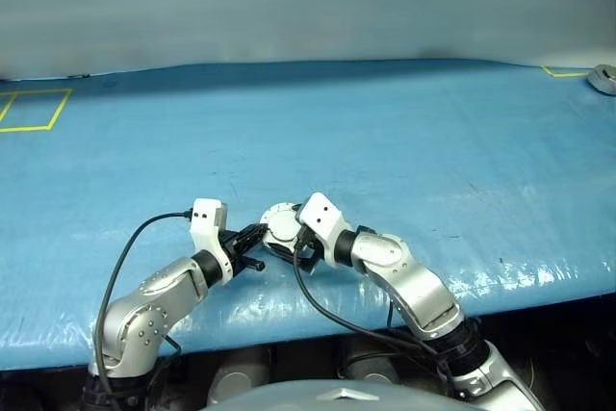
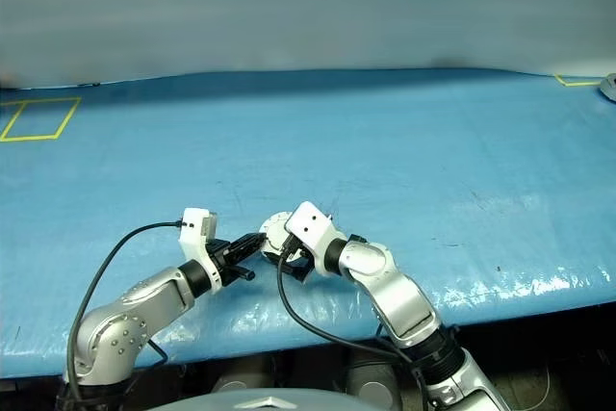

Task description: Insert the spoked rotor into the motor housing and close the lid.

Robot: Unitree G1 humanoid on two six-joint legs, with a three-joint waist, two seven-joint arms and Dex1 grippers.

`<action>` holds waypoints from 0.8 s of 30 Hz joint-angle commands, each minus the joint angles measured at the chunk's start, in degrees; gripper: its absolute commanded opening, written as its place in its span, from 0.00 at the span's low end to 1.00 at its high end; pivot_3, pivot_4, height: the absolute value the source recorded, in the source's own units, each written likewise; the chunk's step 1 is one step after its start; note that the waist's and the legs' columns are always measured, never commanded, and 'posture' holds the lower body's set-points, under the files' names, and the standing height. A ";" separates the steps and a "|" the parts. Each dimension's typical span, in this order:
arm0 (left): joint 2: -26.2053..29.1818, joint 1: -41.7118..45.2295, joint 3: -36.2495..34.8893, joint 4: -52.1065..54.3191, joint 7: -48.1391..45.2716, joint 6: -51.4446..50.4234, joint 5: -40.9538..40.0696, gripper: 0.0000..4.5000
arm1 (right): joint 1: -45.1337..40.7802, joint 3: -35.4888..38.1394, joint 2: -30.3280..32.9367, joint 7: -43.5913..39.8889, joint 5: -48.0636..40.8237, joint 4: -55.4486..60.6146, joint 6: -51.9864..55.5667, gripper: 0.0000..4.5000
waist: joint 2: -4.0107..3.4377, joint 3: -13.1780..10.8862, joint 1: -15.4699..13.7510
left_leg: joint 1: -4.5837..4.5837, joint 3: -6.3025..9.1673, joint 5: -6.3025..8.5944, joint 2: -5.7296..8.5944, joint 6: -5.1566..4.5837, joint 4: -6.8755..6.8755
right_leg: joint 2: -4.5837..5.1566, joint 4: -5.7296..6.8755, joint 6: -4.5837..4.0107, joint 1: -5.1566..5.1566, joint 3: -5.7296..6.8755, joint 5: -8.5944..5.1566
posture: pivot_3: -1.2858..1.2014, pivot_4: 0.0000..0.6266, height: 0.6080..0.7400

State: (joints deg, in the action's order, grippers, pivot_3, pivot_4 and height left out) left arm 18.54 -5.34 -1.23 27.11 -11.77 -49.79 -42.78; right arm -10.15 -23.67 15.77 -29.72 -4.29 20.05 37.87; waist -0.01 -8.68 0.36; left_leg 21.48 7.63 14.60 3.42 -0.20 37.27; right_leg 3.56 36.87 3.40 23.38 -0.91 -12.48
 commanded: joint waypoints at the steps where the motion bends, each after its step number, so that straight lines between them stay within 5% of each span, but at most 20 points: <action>1: 1.13 -1.09 0.66 -1.31 -0.68 -1.49 1.38 0.00 | 2.27 5.20 1.08 0.85 -2.69 5.75 3.31 1.00 | -0.01 0.00 0.01 | 0.01 0.00 0.00 0.00 0.00 0.00 | 0.00 0.00 0.00 0.00 0.00 -0.01 | 0.52 0.24 1.00; 14: 1.98 -0.18 1.08 -2.29 -4.17 0.05 4.21 0.00 | 9.04 30.33 -18.84 12.18 -24.27 12.61 27.35 1.00 | -0.11 -0.03 0.26 | 0.15 -0.04 0.00 -0.08 0.01 -0.23 | -0.03 0.02 -0.05 0.09 -0.04 -0.03 | 0.52 0.24 1.00; 24: 1.66 0.12 1.26 -2.65 -5.26 0.22 5.43 0.00 | 6.80 38.78 -29.76 21.36 -38.97 3.88 33.35 1.00 | -0.24 0.00 0.33 | 0.15 -0.06 0.03 -0.05 -0.04 -0.28 | -0.01 -0.05 -0.10 0.12 -0.02 -0.06 | 0.52 0.24 1.00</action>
State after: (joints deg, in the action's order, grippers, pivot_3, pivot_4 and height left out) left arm 20.34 -4.60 -1.30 25.97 -16.98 -48.56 -38.42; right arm -2.10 14.46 -4.77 -10.19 -40.51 24.99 71.20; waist -0.25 -8.68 0.69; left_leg 21.63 7.56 14.63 3.35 -0.24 37.00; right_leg 3.54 36.82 3.29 23.50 -0.93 -12.55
